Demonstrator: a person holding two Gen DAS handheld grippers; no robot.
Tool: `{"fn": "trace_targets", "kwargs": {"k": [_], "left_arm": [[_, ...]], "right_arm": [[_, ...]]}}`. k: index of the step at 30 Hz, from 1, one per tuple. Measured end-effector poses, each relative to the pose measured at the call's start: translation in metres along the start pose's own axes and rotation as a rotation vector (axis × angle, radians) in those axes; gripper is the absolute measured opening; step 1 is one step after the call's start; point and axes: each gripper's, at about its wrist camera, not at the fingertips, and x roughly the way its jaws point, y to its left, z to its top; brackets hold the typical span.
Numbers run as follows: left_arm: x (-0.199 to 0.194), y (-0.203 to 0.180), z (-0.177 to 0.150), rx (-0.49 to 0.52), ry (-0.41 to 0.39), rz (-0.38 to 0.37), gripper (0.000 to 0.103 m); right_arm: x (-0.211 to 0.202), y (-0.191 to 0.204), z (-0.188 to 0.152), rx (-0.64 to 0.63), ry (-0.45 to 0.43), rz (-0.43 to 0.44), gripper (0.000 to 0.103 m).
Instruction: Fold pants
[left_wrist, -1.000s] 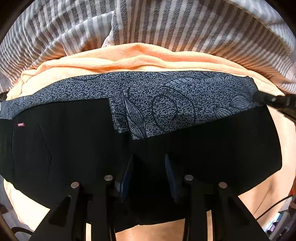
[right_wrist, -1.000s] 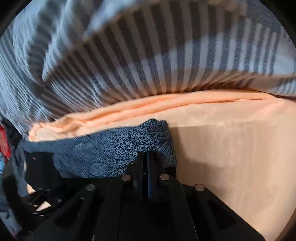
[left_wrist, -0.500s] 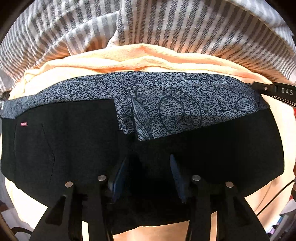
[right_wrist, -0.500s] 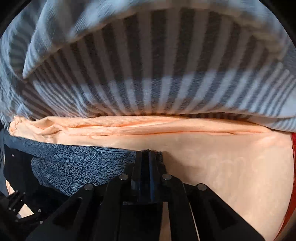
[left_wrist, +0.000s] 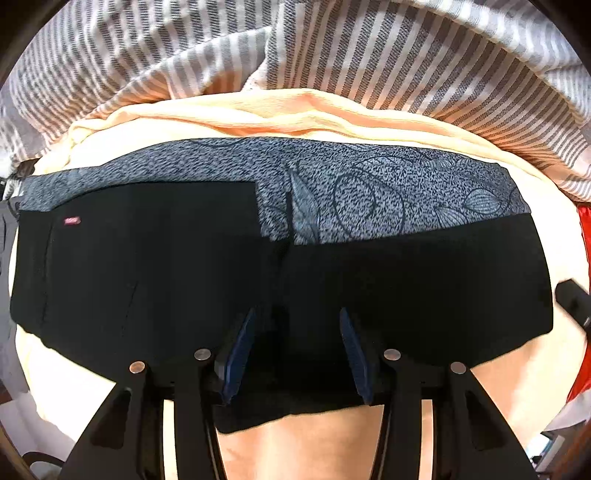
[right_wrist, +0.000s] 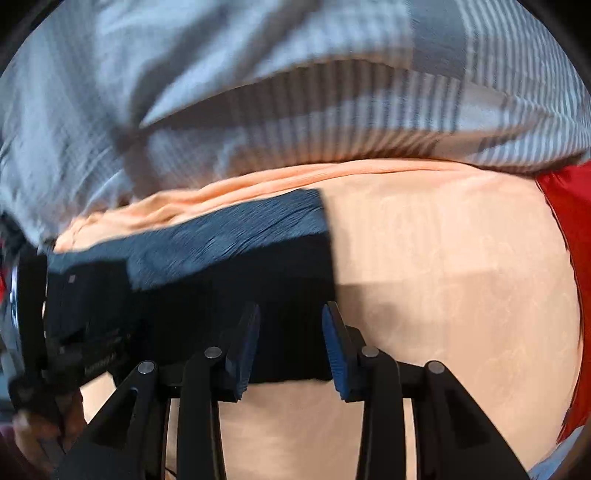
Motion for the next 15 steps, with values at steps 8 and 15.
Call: {"fn": "trace_targets", "kwargs": {"k": [8,15], "left_arm": [[-0.029,0.003,-0.022,-0.020,-0.017,0.011,0.049],[-0.041,0.014,-0.039,-0.039,-0.031,0.003,0.049]], "right_arm": [[0.035,0.014,-0.012,-0.095,0.064,-0.052,0.054],[0.031,0.013,-0.013,-0.088,0.063,-0.052,0.056]]}}
